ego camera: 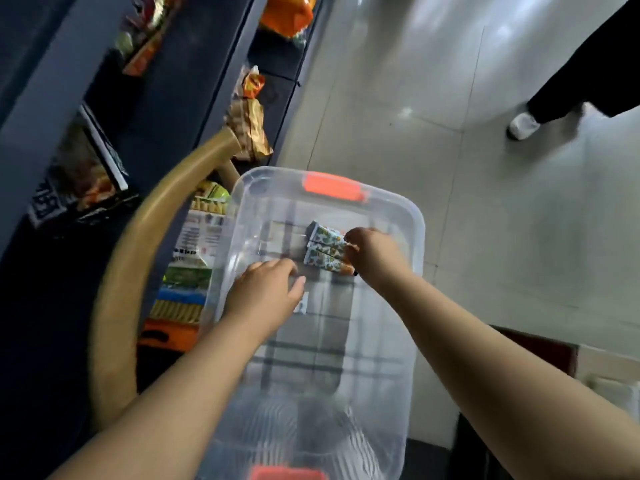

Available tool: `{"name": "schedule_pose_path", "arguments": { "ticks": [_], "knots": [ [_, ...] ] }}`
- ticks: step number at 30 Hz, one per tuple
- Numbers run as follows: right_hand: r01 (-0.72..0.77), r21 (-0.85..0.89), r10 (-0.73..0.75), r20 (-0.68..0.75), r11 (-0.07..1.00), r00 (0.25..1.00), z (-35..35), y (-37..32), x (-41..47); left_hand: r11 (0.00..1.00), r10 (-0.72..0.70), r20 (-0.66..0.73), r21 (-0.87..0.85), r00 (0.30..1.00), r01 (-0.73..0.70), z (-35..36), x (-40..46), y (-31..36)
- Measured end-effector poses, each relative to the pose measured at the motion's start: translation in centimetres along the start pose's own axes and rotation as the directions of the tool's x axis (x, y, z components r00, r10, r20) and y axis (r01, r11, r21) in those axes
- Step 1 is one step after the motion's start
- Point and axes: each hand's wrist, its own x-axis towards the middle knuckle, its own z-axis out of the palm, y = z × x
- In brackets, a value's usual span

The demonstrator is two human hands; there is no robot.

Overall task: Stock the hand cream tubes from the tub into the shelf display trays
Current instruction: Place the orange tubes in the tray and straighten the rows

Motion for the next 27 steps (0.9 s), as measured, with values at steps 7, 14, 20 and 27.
{"name": "schedule_pose_path", "arguments": {
  "ticks": [7, 14, 20, 27],
  "knots": [
    [-0.212, 0.073, 0.208, 0.053, 0.975, 0.977, 6.1, 1.9, 6.0, 0.964, -0.173, 0.092, -0.188, 0.981, 0.187, 6.3, 4.2, -2.8],
    [-0.179, 0.046, 0.18, -0.026, 0.983, 0.983, 9.2, 3.5, 8.1, 0.841, -0.331, 0.231, -0.367, 0.915, 0.397, 9.4, 6.4, -3.0],
    [-0.202, 0.128, 0.205, -0.016, 0.971, 0.979, 9.8, 3.8, 8.5, 0.675, -0.403, 0.324, -0.526, 0.856, 0.517, 11.4, 8.6, -2.8],
    [-0.31, 0.264, 0.327, -0.022, 0.913, 0.945, 8.9, 3.7, 7.8, -0.091, -0.338, 0.693, -0.698, 0.637, 0.71, 14.7, 9.7, -1.3]
  ]
}}
